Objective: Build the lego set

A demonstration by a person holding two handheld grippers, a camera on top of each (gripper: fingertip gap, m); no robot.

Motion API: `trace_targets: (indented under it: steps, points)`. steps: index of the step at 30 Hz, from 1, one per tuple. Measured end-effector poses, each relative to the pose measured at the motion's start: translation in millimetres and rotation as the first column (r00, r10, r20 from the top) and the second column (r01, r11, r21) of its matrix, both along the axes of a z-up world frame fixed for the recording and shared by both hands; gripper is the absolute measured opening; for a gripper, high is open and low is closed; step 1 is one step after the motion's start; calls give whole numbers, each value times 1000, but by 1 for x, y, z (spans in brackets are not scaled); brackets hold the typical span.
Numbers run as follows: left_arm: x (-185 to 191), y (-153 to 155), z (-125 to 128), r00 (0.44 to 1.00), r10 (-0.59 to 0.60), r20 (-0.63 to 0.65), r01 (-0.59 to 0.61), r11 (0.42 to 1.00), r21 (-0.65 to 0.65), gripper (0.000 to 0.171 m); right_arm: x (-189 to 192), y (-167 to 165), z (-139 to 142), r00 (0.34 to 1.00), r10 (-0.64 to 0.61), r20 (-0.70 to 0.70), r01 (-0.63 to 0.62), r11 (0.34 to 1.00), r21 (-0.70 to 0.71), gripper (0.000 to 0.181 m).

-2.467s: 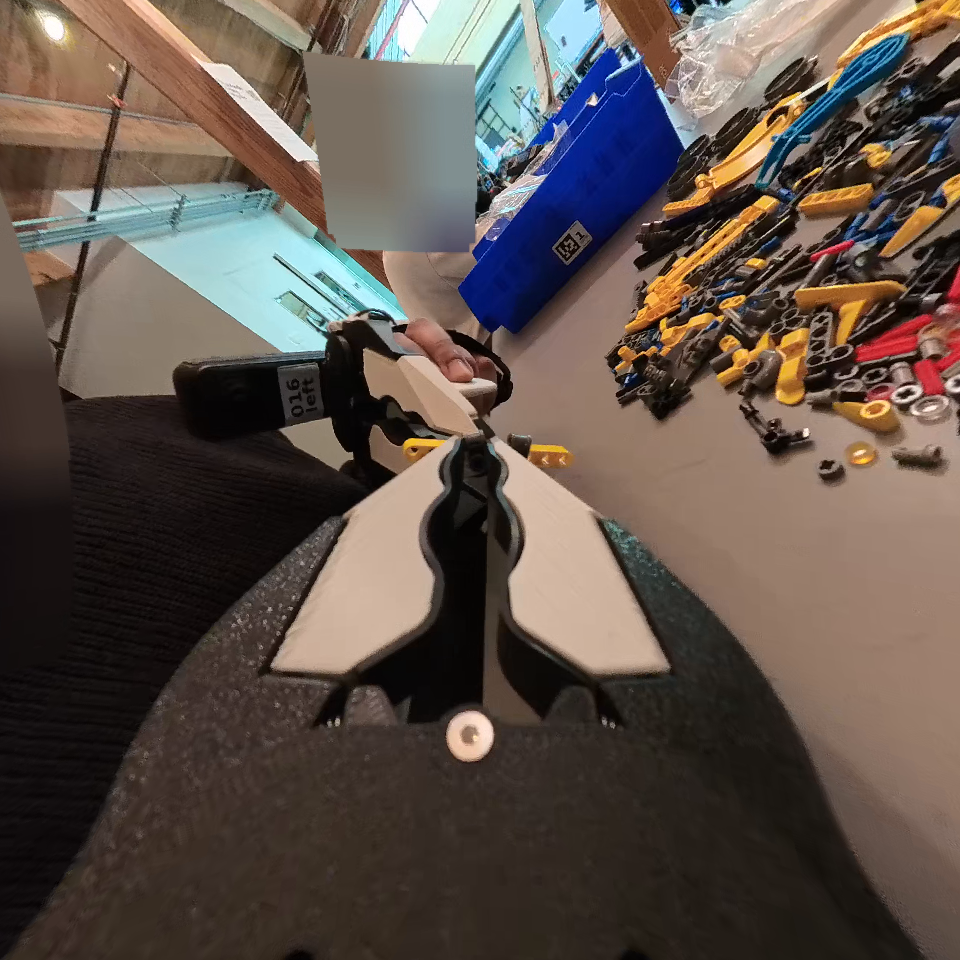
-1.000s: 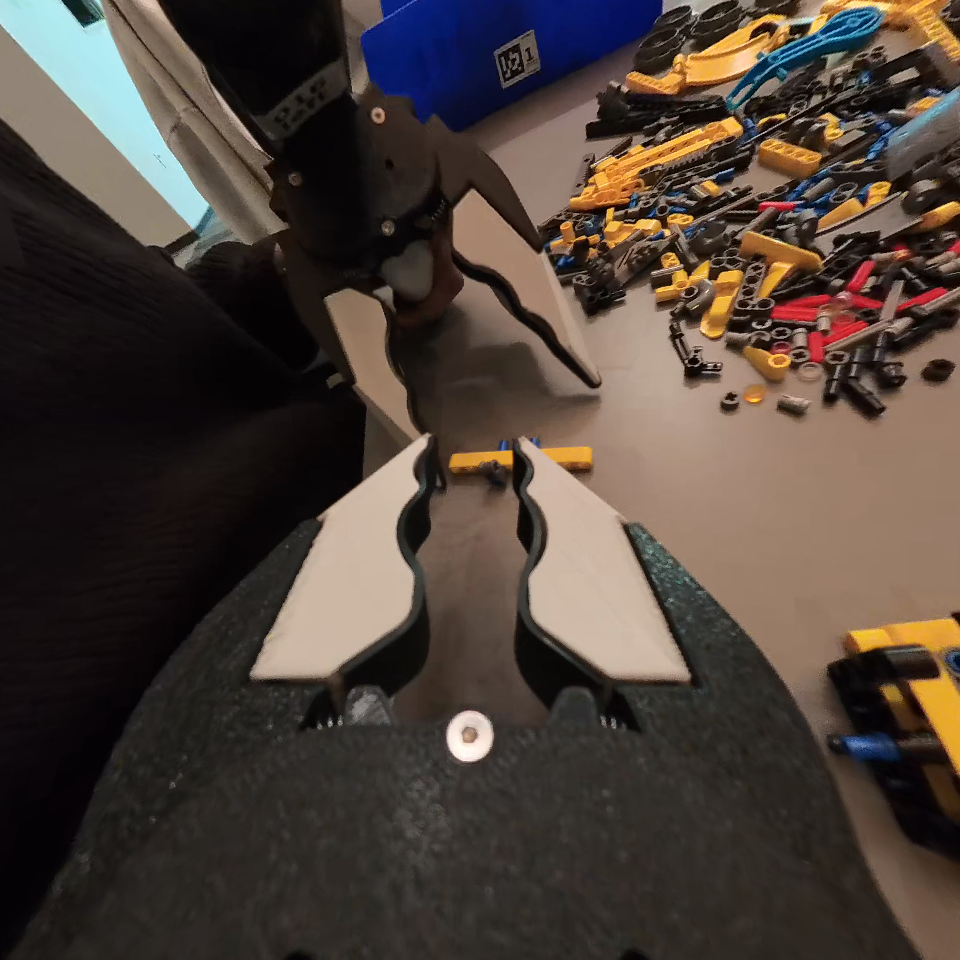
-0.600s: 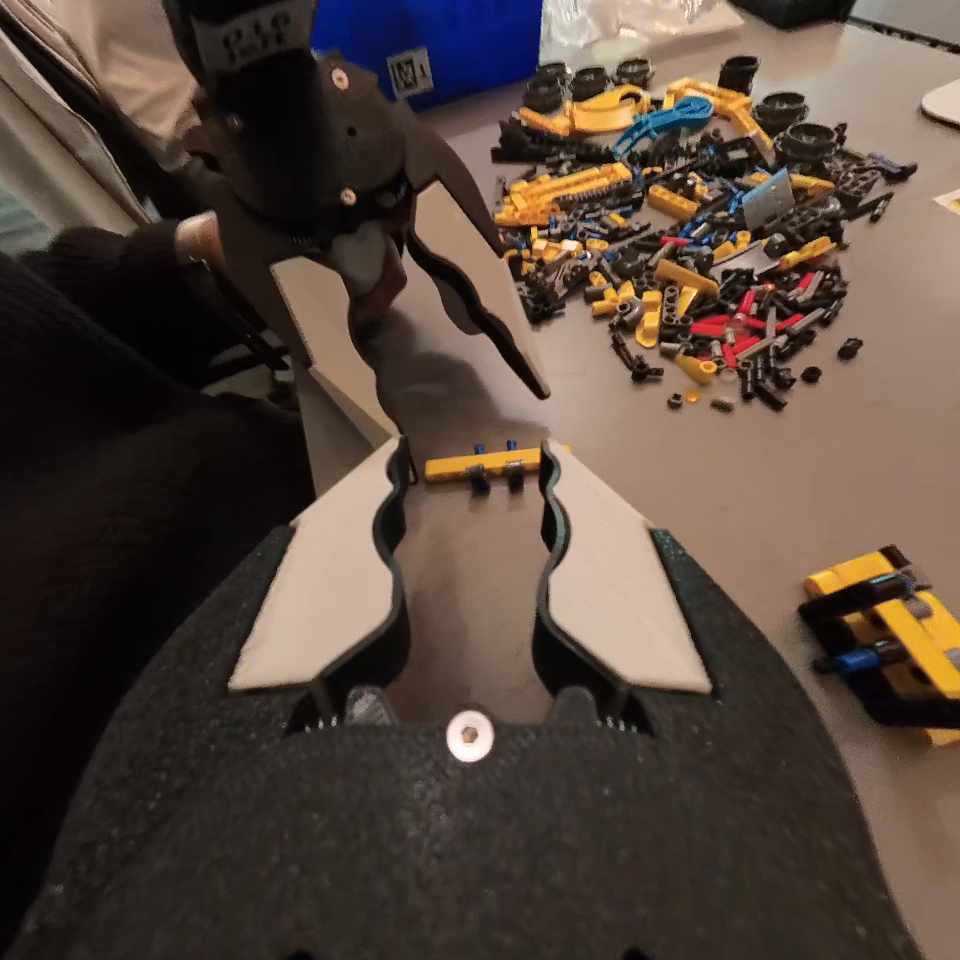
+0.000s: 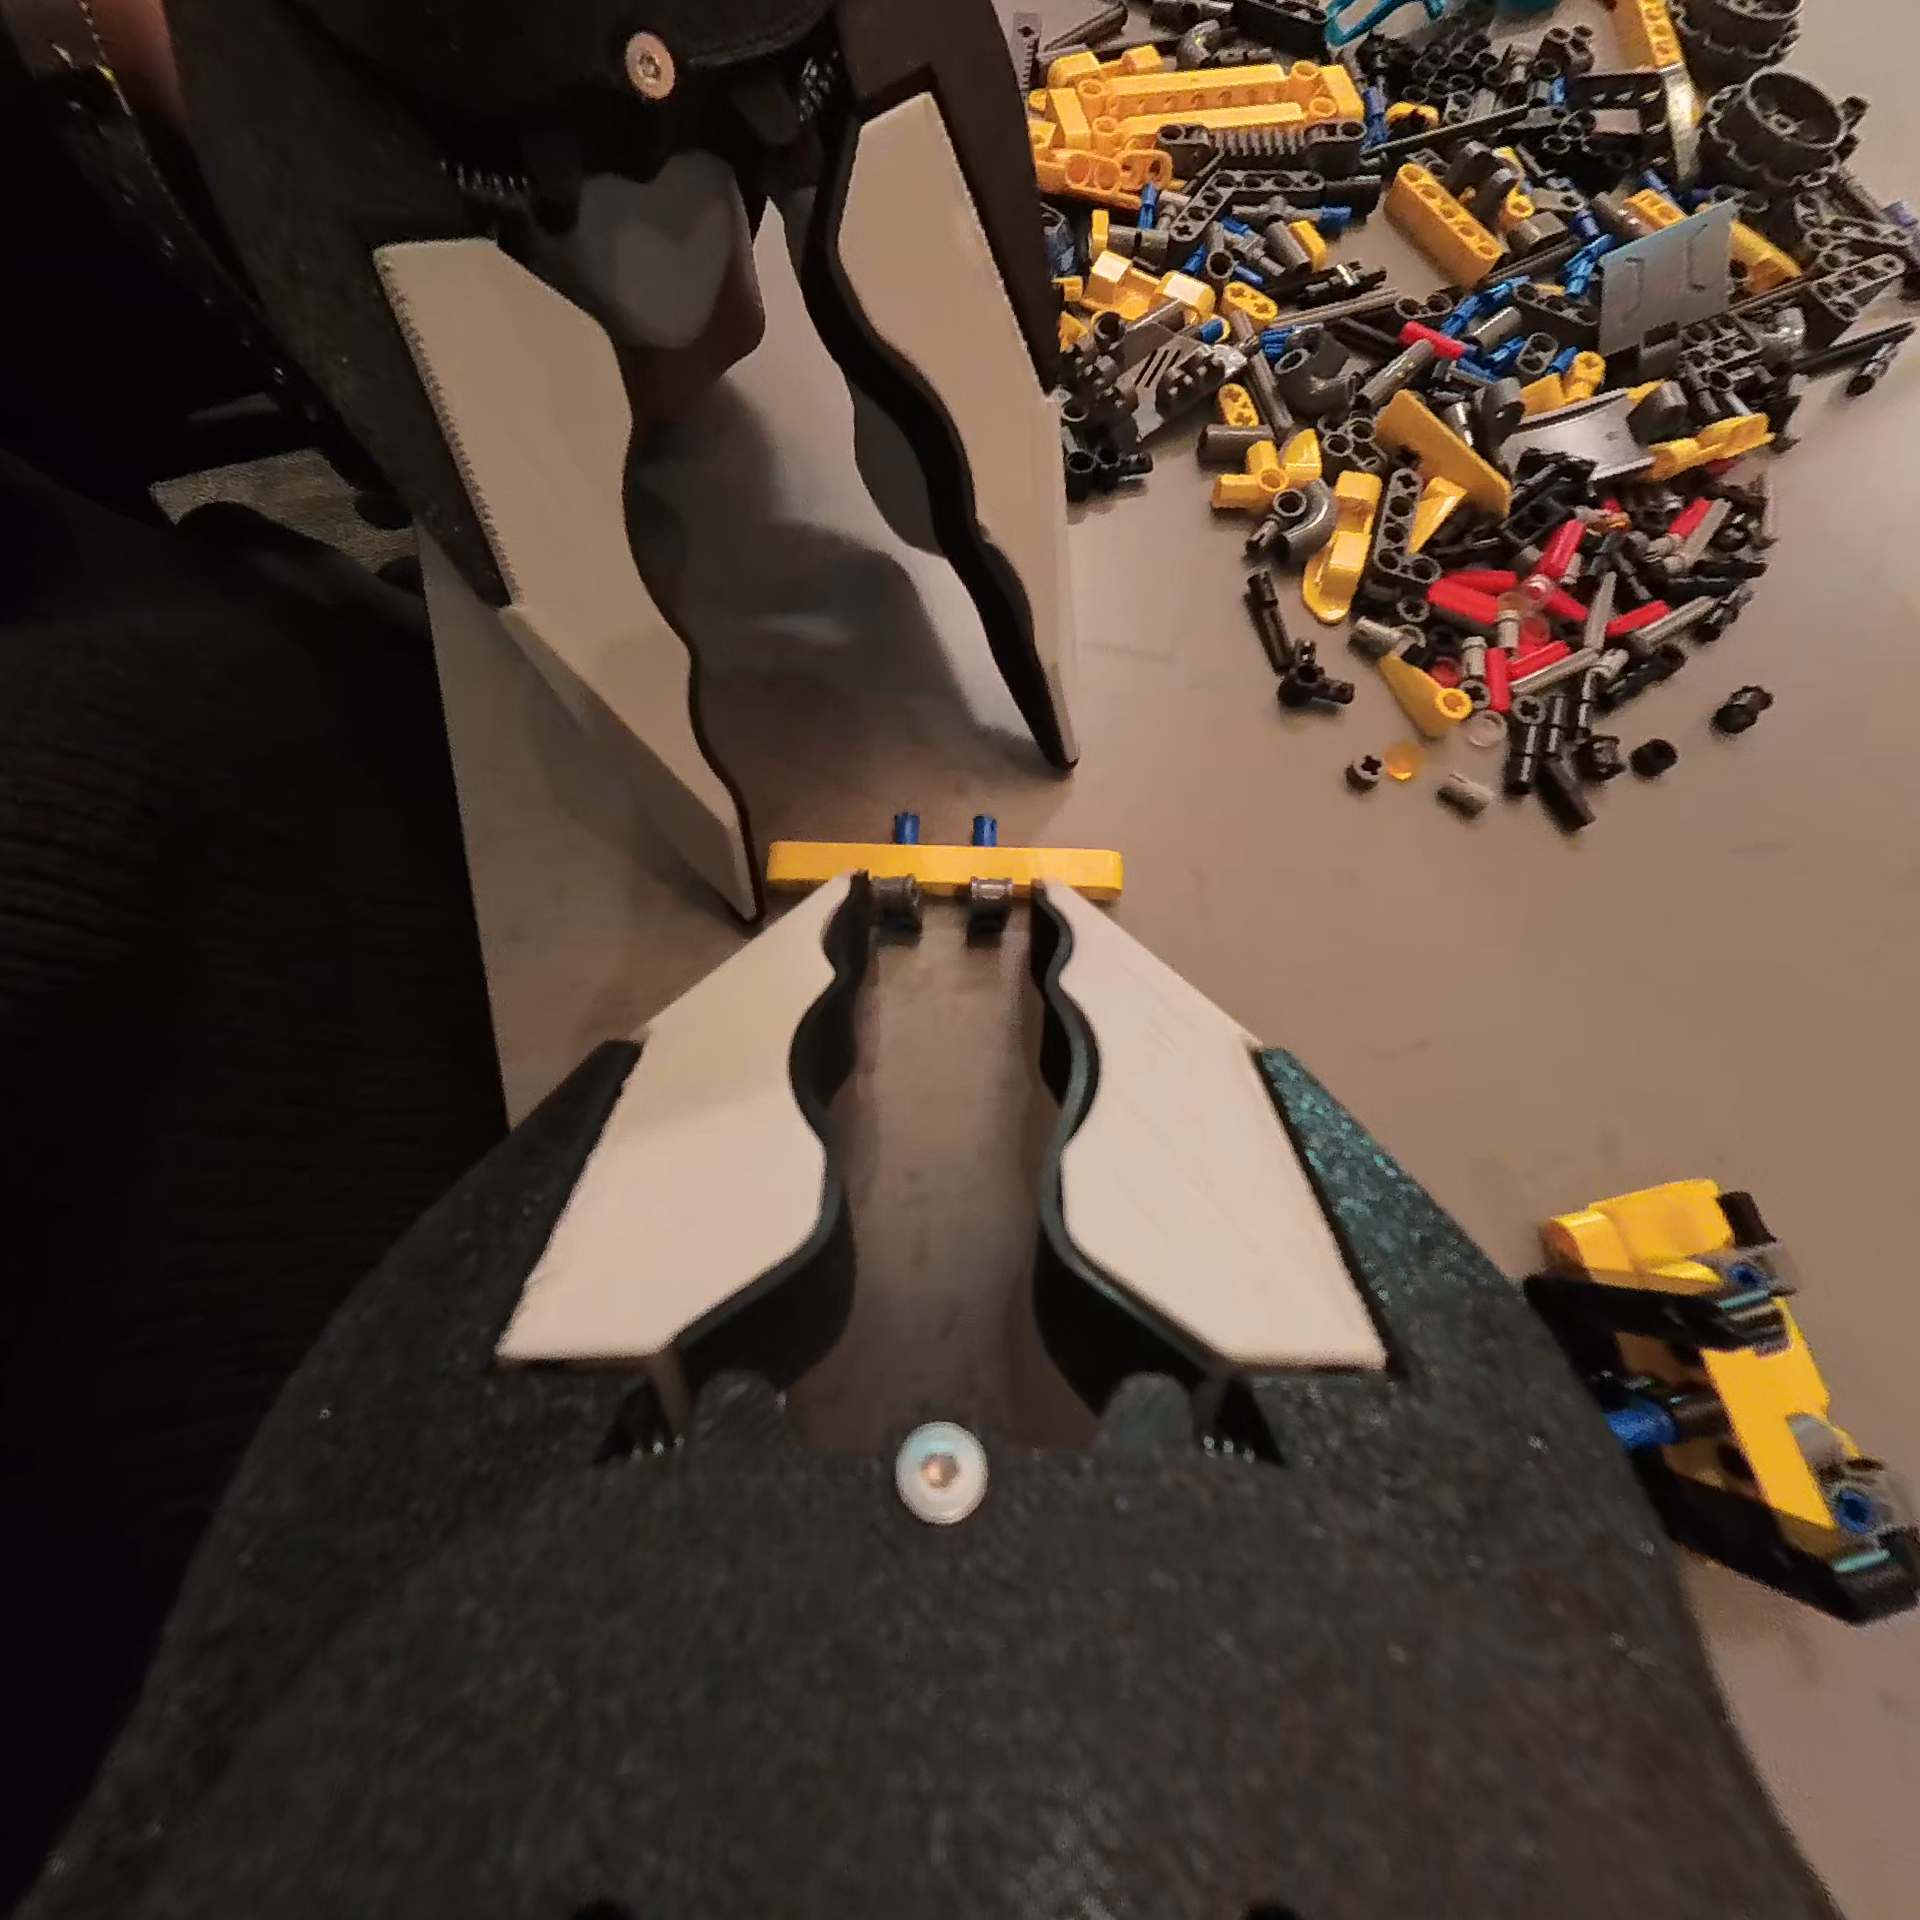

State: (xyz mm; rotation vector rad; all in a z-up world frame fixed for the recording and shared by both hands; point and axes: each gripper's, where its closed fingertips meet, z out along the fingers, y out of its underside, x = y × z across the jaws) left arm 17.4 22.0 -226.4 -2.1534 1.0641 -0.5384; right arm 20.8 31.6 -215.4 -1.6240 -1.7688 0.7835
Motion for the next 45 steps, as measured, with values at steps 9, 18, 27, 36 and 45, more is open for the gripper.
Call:
trace_targets:
  steps: [9,18,27,36,45]
  points:
    - [0,0,-1,1000,-1,-25,2,1000,23,66,-1,-1,-3,1000,15,18,-16,1000,24,27]
    - [0,0,-1,1000,-2,-26,3,1000,23,65,-2,0,-3,1000,12,18,-11,1000,-7,26]
    - [0,0,-1,1000,-2,-29,3,1000,26,65,-4,1,-2,1000,2,17,-2,1000,-11,24]
    - [0,0,-1,1000,-2,-27,2,1000,24,65,-4,2,-2,1000,1,17,-1,1000,-12,24]
    - [0,1,-1,1000,-4,-31,5,1000,30,66,-4,3,-3,1000,-1,23,2,1000,-18,42]
